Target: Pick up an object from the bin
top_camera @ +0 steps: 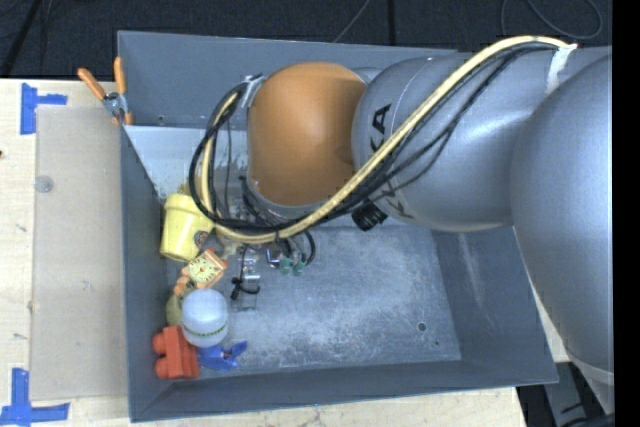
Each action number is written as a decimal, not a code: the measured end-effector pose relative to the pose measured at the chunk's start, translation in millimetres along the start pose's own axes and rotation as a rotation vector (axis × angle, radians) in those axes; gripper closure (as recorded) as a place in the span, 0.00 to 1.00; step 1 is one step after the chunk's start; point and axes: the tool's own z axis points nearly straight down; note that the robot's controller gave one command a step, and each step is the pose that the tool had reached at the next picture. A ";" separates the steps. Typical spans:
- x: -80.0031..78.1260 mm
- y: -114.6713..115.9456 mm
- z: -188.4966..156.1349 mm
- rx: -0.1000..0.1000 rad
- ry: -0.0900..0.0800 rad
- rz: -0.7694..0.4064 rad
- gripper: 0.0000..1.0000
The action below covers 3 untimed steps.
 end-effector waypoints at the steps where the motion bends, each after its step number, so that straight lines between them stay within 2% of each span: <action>1: -1.5 -1.3 -4.7 -0.001 -0.006 0.005 0.00; 2: 11.3 3.7 22.7 -0.002 -0.014 -0.138 0.00; 3: 54.1 8.6 49.5 0.001 -0.002 -0.270 0.00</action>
Offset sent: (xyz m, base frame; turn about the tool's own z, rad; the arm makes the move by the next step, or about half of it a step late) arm -0.0573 0.0175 -0.1144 -0.5345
